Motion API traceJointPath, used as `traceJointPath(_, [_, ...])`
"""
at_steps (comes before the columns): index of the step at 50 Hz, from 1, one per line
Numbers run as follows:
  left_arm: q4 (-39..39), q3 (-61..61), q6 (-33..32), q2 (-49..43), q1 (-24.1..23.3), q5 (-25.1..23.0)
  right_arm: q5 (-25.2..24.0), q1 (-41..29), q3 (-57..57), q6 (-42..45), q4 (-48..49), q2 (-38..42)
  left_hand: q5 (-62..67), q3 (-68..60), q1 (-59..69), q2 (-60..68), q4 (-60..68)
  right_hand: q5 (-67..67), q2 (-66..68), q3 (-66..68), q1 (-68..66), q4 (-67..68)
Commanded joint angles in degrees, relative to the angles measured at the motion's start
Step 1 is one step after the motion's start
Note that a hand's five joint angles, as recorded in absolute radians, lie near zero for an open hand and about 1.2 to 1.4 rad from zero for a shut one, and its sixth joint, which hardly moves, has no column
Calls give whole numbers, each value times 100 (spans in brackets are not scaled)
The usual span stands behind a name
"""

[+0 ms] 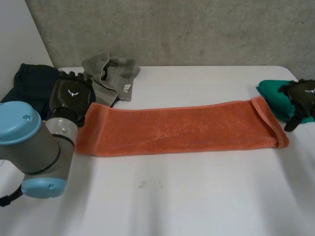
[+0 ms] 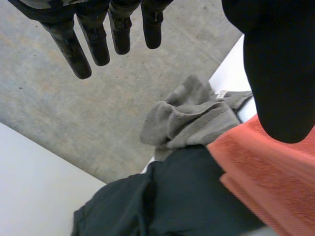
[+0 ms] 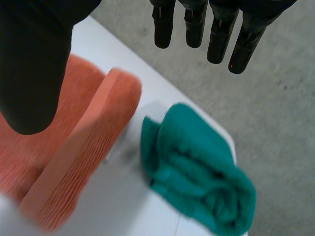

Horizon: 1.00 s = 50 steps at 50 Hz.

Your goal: Fold the laundry.

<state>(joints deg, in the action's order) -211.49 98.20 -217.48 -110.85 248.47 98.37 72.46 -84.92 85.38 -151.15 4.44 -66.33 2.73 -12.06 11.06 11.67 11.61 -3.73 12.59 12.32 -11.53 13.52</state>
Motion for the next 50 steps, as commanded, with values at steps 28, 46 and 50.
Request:
traceJointPath(28, [-77,252,118,-86,-149,-11,-487,124,331,1281,1111,1333,-273,206,-106,-167,-161,-6609,6723,6750,-6829,6630])
traceJointPath(46, [-59,314,101,10,-150,-11,76,1653,691,2475,971,419,-273,206,-106,-167,-161,-6627,6741,6768,-6847,6648])
traceJointPath(50, [-59,375,92,107,-158,-11,76,1830,665,3074,743,332,-273,206,-106,-167,-161,-6627,6741,6768,-6847,6648])
